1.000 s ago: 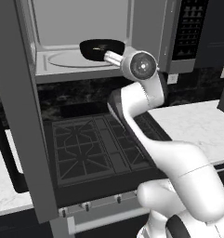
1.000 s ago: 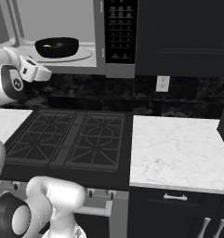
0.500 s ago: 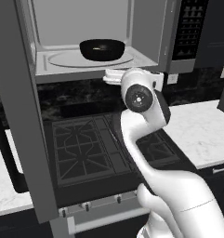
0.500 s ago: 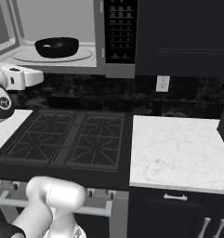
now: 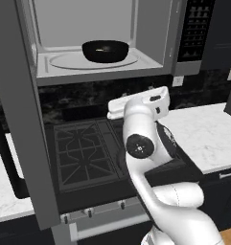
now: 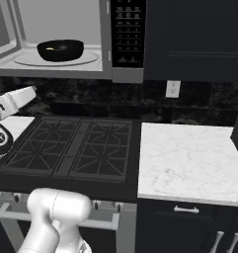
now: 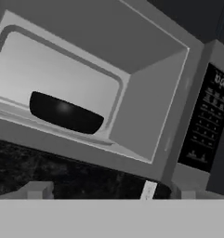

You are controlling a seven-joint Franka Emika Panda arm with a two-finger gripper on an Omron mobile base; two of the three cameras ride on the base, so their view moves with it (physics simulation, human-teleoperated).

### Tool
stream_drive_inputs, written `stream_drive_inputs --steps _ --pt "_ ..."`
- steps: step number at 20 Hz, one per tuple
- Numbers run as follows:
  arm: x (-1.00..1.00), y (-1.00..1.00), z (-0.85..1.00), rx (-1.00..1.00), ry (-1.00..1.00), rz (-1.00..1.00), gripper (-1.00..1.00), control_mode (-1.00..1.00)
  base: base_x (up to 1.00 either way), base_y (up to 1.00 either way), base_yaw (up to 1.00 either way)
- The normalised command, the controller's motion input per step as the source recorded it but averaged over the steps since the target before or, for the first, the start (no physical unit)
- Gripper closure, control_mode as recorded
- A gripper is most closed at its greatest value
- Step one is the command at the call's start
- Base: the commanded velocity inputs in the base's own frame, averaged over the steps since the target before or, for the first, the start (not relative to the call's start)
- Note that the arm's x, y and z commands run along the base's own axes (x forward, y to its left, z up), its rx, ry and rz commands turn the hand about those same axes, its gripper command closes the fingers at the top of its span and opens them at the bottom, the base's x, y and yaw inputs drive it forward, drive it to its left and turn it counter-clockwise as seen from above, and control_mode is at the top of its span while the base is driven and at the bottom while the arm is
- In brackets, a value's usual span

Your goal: Pick the lemon wedge from the sink and place it in the bowl. Then pick the bowl and place it in the microwave. Then close the microwave door and press the start button.

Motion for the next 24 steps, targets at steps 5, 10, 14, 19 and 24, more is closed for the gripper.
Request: stream_drive_inputs --steps 5,10,14,19,24 --pt "-0.33 0.56 -0.08 -0.44 -0.04 0.00 -1.00 -1.00 0.00 0.00 0.00" --pt "-0.07 0.80 -0.10 -0.36 0.00 -0.01 -1.00 -1.00 0.00 0.00 0.00" --pt "0.00 0.97 -0.02 -0.26 0.02 -0.04 -1.00 -1.00 0.00 0.00 0.00" --pt "0.00 0.83 -0.47 -0.26 0.05 -0.04 -1.00 -1.00 0.00 0.00 0.00" --pt "0.00 0.50 -0.97 -0.36 0.00 0.00 -1.00 -1.00 0.00 0.00 0.00"
